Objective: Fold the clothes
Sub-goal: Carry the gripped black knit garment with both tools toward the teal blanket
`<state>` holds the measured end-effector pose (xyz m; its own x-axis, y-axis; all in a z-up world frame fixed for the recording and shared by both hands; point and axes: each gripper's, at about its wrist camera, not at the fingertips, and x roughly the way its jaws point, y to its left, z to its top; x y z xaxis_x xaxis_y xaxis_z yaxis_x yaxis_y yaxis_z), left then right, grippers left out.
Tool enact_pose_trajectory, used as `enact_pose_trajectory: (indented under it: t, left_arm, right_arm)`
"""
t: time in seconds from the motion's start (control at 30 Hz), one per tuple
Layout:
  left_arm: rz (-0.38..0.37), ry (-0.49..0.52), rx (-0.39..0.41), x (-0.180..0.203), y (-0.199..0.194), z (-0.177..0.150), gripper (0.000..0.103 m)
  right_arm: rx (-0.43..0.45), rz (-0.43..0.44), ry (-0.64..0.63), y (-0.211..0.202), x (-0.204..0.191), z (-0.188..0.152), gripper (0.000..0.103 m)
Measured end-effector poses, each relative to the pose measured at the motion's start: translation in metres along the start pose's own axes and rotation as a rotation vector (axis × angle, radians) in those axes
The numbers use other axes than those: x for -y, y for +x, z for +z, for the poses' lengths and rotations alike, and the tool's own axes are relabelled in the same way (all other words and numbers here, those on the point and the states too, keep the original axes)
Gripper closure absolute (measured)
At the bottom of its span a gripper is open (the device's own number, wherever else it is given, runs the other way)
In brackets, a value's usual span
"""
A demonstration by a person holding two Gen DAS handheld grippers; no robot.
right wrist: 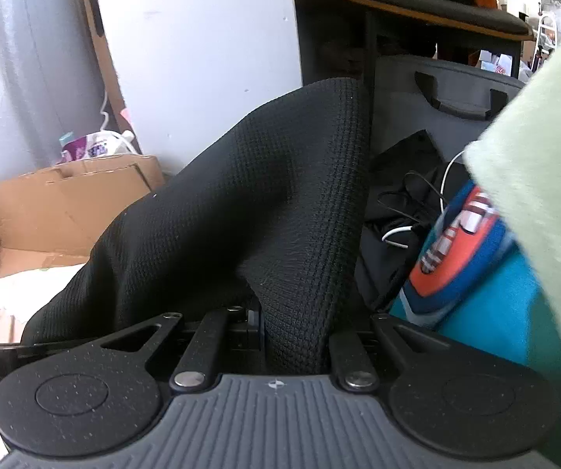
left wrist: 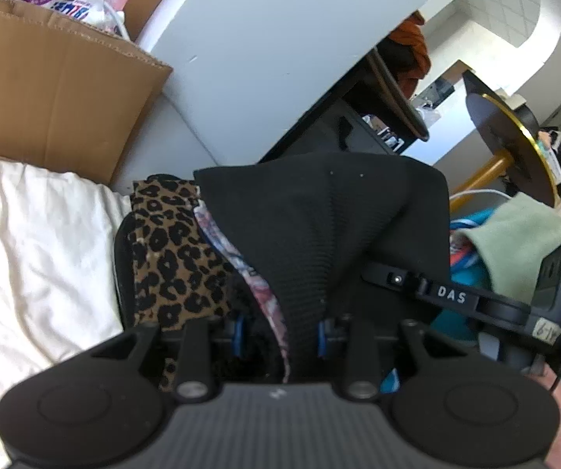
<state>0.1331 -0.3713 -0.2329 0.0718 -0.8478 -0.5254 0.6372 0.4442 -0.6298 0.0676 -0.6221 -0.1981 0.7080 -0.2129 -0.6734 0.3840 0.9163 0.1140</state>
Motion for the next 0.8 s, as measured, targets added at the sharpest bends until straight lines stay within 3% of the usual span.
enact_pose_trajectory:
  t: [0.7, 0.8]
  left_arm:
    - [0.047, -0.035, -0.072, -0.076, 0.060, 0.034, 0.068]
    - [0.071, -0.049, -0.095, -0.085, 0.070, 0.034, 0.068]
  right_arm:
    - [-0.156, 0.034, 0.003, 0.121, 0.008, 0.021, 0.092]
    - [-0.189, 0.010, 0.024, 0.138, 0.011, 0.020, 0.087]
